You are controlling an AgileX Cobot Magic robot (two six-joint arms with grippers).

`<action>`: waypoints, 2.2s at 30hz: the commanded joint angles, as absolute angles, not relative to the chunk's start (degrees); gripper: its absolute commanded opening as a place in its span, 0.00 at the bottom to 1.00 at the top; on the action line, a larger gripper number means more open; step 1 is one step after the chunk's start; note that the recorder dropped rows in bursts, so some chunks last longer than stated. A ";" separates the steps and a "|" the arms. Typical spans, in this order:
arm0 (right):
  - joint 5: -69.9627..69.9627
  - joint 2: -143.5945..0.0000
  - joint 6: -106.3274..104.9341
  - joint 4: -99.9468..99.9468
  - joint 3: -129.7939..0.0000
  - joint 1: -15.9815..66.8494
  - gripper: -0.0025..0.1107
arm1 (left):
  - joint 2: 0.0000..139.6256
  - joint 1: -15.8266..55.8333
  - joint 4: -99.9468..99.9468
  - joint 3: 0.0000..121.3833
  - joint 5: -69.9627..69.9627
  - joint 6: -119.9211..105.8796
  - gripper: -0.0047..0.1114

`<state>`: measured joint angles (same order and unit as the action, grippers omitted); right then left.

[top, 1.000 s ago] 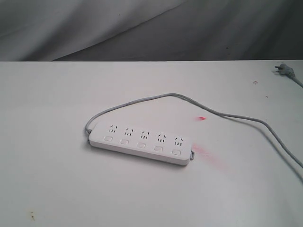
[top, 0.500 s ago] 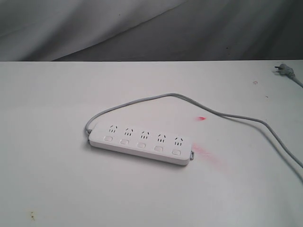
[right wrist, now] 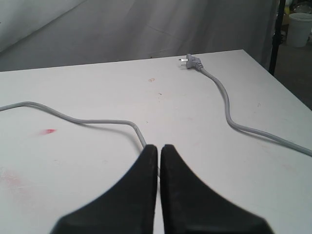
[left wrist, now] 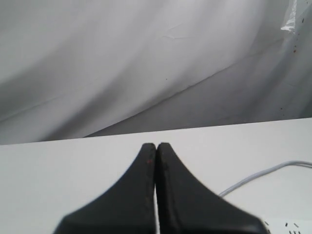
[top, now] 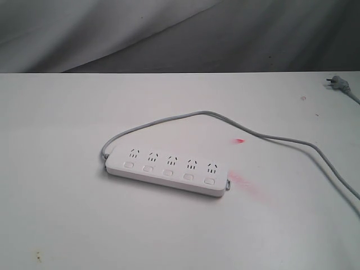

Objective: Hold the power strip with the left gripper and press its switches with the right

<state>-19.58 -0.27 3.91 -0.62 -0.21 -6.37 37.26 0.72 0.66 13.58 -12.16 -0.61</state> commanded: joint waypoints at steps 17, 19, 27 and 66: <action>-19.02 0.00 3.53 -0.39 0.00 -6.84 0.04 | 16.79 0.66 1.11 0.00 -17.79 0.00 0.04; -19.02 0.00 3.53 -0.39 0.00 -6.84 0.04 | 16.01 0.66 1.11 0.00 -17.79 0.00 0.04; -19.02 0.00 3.53 -0.39 0.00 -6.84 0.04 | 5.79 0.66 1.11 0.00 -11.18 0.00 0.04; -19.02 0.00 3.53 -0.39 0.00 -6.84 0.04 | 0.00 2.80 0.59 0.00 16.37 0.00 0.04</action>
<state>-19.58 -0.27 3.91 -0.62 -0.21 -6.37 0.28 2.50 0.93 0.26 16.71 -0.61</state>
